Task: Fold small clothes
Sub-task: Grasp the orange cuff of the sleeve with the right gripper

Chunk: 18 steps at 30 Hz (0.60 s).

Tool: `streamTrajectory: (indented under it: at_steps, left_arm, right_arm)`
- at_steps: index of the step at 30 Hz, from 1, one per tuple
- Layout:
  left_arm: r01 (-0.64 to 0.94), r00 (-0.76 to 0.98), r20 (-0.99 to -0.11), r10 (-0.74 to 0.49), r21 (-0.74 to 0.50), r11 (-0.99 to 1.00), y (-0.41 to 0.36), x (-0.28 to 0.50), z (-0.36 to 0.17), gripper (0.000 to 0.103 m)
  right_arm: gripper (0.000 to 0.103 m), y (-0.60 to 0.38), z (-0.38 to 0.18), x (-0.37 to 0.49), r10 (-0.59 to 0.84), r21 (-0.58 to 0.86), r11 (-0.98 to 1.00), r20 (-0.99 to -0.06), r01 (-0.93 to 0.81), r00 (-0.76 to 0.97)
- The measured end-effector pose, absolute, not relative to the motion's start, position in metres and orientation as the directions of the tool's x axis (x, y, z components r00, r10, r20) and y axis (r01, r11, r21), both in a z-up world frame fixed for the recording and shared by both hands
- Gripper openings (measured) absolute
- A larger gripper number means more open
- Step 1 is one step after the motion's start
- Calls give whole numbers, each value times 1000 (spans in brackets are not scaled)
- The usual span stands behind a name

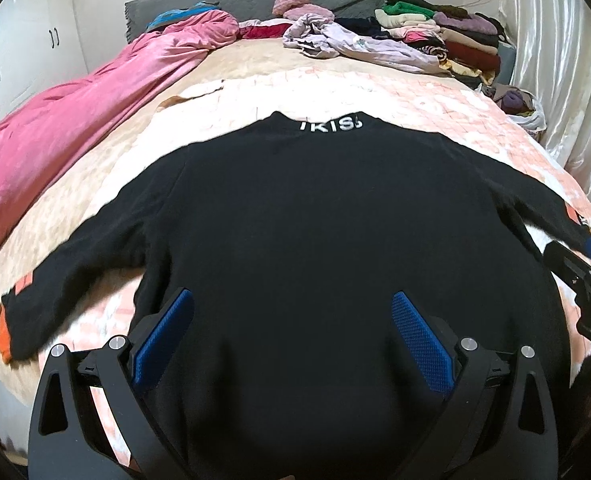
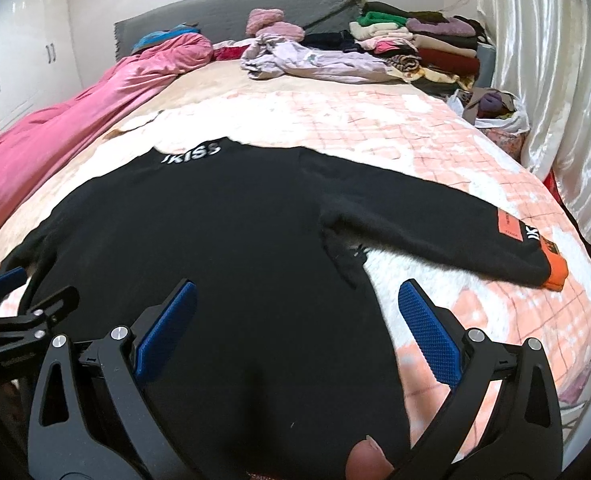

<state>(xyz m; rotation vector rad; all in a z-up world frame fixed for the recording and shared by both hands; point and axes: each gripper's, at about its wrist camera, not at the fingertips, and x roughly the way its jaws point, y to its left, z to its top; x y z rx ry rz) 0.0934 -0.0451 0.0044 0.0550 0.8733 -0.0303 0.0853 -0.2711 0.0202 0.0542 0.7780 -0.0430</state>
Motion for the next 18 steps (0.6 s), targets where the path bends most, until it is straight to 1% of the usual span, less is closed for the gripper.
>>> streamTrajectory:
  at_steps: [8, 14, 18]
  left_arm:
    - [51, 642, -767, -10, 30, 998, -57, 127, 5, 99]
    - [62, 629, -777, -15, 31, 998, -70, 148, -1, 99]
    - [83, 608, -793, -41, 11, 997, -76, 165, -8, 99]
  right_arm:
    - [95, -311, 15, 113, -96, 36, 985, -707, 171, 701]
    - [95, -358, 4, 124, -171, 46, 956, -715, 289, 678]
    - [95, -402, -2, 125, -244, 48, 917, -719, 397, 651]
